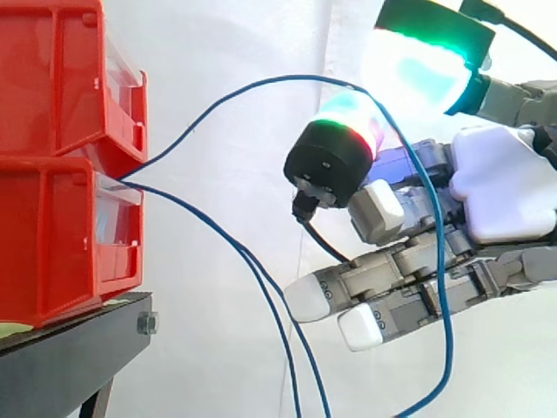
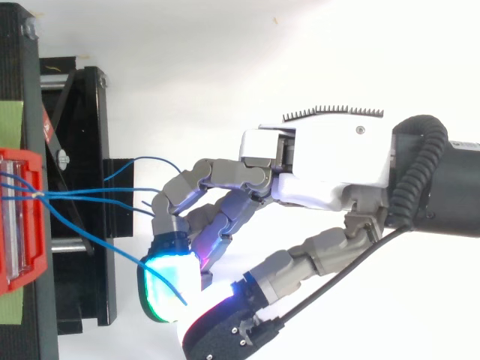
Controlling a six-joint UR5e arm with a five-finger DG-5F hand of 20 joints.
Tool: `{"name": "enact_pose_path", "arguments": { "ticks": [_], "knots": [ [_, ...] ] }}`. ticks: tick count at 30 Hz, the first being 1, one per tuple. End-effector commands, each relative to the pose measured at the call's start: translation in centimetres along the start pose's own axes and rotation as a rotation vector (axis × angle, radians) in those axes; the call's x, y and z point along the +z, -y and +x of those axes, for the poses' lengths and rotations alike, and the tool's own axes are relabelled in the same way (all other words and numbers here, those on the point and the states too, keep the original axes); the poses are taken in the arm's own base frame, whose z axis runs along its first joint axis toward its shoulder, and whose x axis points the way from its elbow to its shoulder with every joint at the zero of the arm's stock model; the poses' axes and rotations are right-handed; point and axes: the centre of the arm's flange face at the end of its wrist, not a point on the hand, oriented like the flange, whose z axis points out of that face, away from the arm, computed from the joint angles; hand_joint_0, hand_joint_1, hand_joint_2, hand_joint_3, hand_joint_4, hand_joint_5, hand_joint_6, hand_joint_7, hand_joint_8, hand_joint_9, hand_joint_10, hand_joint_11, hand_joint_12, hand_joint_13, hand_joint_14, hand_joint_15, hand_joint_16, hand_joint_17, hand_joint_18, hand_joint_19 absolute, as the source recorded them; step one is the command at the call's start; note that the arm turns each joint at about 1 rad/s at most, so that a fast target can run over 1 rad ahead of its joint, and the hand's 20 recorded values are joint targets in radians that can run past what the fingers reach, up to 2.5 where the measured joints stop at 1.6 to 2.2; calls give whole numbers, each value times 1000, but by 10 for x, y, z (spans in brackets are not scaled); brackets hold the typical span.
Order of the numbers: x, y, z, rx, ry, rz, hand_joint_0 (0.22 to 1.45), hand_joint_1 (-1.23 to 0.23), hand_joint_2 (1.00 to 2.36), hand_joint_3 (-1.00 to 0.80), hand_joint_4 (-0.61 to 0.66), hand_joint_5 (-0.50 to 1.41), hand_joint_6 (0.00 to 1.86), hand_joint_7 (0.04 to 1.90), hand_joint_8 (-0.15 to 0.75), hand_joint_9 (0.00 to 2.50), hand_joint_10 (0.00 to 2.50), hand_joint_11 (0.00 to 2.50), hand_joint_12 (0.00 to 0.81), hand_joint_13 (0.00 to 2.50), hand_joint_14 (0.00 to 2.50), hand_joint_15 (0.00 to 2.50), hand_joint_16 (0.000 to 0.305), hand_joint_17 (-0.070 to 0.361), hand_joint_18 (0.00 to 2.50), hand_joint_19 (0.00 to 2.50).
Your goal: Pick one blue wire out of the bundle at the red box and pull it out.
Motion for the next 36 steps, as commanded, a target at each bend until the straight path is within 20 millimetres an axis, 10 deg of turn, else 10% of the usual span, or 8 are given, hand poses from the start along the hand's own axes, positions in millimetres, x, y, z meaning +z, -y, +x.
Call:
{"name": "enact_pose_path", "arguments": {
  "ticks": [1, 22, 36],
  "knots": [
    [1, 0, 0, 1, -1, -4, 562, -691, 1007, -315, 186, -106, 912, 1061, 405, 984, 13, 666, 483, 545, 8, 301, 63, 142, 445, 364],
    [2, -2, 1, 2, -3, -20, 526, -763, 1100, -134, 26, -58, 885, 1123, 386, 1212, 11, 610, 529, 747, 8, 358, 73, 164, 660, 366],
    [2, -2, 1, 2, -1, -19, 553, -693, 1004, -166, 147, -59, 876, 1216, 419, 1199, 13, 773, 524, 725, 9, 397, 70, 158, 626, 382]
  ]
}}
